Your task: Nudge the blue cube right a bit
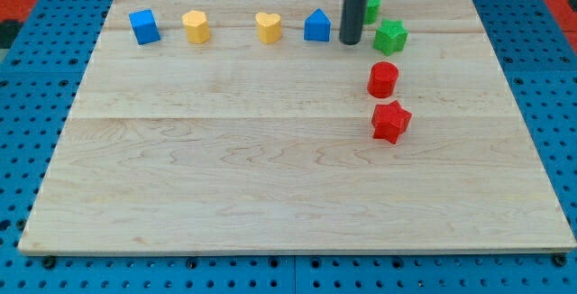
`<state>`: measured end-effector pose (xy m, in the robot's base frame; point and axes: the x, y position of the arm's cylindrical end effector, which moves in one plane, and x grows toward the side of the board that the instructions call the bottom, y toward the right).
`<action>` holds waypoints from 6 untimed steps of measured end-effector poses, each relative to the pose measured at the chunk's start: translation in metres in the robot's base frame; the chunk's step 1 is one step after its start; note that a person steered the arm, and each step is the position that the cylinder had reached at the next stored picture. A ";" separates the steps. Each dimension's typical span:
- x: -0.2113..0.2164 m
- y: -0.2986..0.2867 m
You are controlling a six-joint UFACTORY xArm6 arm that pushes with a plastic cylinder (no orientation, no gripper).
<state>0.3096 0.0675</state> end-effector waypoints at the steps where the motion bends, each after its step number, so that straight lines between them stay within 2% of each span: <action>1: 0.034 -0.047; 2: 0.040 -0.112; 3: 0.041 -0.206; 4: 0.017 -0.332; 5: -0.006 -0.371; 6: -0.011 -0.317</action>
